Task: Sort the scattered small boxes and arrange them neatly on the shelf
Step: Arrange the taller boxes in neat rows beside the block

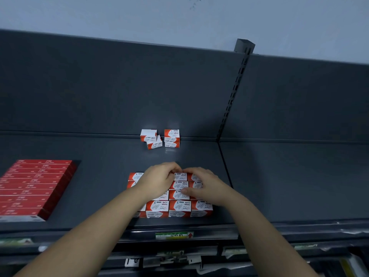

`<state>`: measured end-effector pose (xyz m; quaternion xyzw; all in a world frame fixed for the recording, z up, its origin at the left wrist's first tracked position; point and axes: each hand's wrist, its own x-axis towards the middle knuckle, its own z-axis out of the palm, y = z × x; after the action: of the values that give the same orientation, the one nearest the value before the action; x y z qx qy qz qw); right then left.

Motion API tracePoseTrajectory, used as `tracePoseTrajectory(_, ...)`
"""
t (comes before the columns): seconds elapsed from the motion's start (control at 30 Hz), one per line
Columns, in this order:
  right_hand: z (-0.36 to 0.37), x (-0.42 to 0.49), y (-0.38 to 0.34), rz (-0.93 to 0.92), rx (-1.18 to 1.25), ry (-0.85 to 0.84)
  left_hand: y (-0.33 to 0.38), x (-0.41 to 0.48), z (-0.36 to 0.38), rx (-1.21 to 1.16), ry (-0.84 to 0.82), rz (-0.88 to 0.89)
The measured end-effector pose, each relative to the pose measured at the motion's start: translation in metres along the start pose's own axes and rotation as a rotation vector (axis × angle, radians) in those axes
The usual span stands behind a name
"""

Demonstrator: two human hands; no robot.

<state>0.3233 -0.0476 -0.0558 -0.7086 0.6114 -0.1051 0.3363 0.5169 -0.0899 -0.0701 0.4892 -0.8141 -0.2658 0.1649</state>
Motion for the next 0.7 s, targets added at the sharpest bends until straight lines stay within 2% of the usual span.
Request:
tracePoseTrajectory(0.07, 0.0, 0.001, 0.002, 0.018, -0.001, -0.009, -0.001, 0.001, -0.001, -0.035, 0.0, 0.0)
tracePoseTrajectory(0.17, -0.004, 0.005, 0.003, 0.074, 0.071, -0.009, -0.004, 0.004, -0.009, -0.325, 0.031, -0.048)
tracePoseTrajectory(0.27, -0.018, 0.014, 0.0, 0.043, 0.066, 0.072, -0.018, 0.01, -0.028, -0.509, 0.174, -0.09)
tracePoseTrajectory(0.37, -0.032, 0.026, -0.01, 0.032, -0.037, 0.132, -0.041, 0.021, -0.051, -0.419, 0.3, -0.136)
tracePoseTrajectory(0.47, -0.036, 0.043, -0.018, 0.049, -0.097, 0.118, -0.059, 0.035, -0.069, -0.319, 0.315, -0.182)
tracePoseTrajectory(0.6, -0.031, 0.069, -0.029, 0.071, -0.151, 0.115, -0.077, 0.049, -0.084, -0.133, 0.247, -0.145)
tracePoseTrajectory(0.7, -0.026, 0.085, -0.038, 0.072, -0.177, 0.15, -0.087, 0.058, -0.086, -0.101, 0.162, -0.138)
